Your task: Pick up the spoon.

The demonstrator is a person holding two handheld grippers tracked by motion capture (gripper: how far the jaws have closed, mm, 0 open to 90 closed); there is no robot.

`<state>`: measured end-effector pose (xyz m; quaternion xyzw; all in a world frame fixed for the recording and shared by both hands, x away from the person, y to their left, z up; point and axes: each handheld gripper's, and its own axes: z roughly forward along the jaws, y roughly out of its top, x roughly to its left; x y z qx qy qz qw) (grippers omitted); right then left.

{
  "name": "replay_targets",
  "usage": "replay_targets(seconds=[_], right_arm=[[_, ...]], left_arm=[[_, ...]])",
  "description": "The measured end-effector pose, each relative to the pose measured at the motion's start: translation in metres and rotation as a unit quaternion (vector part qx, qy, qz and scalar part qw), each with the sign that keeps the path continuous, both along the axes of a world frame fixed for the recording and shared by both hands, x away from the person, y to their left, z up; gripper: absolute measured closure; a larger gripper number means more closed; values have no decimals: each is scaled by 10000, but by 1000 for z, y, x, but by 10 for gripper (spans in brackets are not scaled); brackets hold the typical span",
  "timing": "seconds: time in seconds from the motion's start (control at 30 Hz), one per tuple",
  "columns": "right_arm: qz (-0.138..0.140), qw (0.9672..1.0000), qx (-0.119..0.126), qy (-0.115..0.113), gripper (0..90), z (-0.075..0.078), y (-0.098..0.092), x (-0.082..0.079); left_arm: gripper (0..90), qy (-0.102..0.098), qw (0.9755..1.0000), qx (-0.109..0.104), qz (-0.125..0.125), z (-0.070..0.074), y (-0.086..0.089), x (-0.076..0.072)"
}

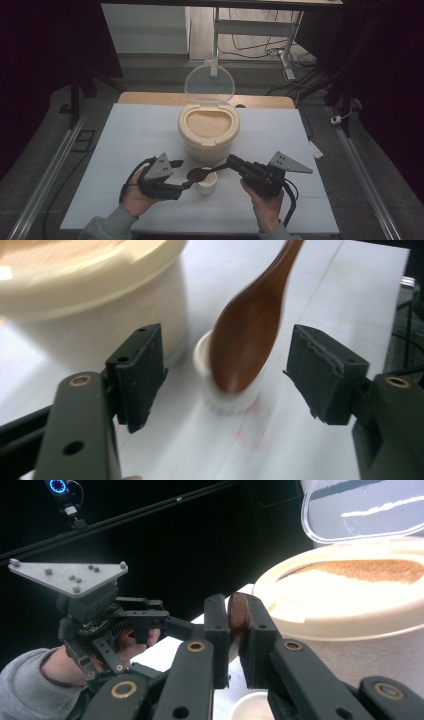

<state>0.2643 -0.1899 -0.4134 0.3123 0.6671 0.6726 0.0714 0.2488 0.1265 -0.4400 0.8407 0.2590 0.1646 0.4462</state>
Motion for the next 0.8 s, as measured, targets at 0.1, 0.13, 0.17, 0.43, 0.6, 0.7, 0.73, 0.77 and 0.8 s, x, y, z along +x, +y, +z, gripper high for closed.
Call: replay_targets(seconds=[0.1,0.13,0.17,0.43,0.6,0.7,0.73,0.77,0.8], right_arm=[[6,10000,28,-50,833,1,-3,1],[9,10000,33,-62,833,2,-4,1],[5,10000,35,-85,833,2,-5,1],[-38,9998,97,-168,833,7,-14,2],[-92,9996,110,-253,832,10,-19,3],[-167,9993,164,-276,833,11,-26,4],[-167,9993,164,-276,833,11,-26,4],[-210,9992,195,-288,833,12,-29,4],[-230,9991,210,-297,833,12,-30,4]], left_arm=[[268,131,9997,-105,198,-5,20,0],[261,171,9994,-133,271,-7,26,-1],[255,239,9988,-148,399,-13,39,-2],[210,556,9942,-173,904,-42,84,-11],[189,725,9899,-207,1204,-56,108,-18],[168,807,9868,-236,1385,-64,122,-25],[165,807,9868,-236,1385,-64,122,-25],[161,836,9856,-235,1450,-67,125,-25],[157,836,9856,-235,1450,-67,125,-25]])
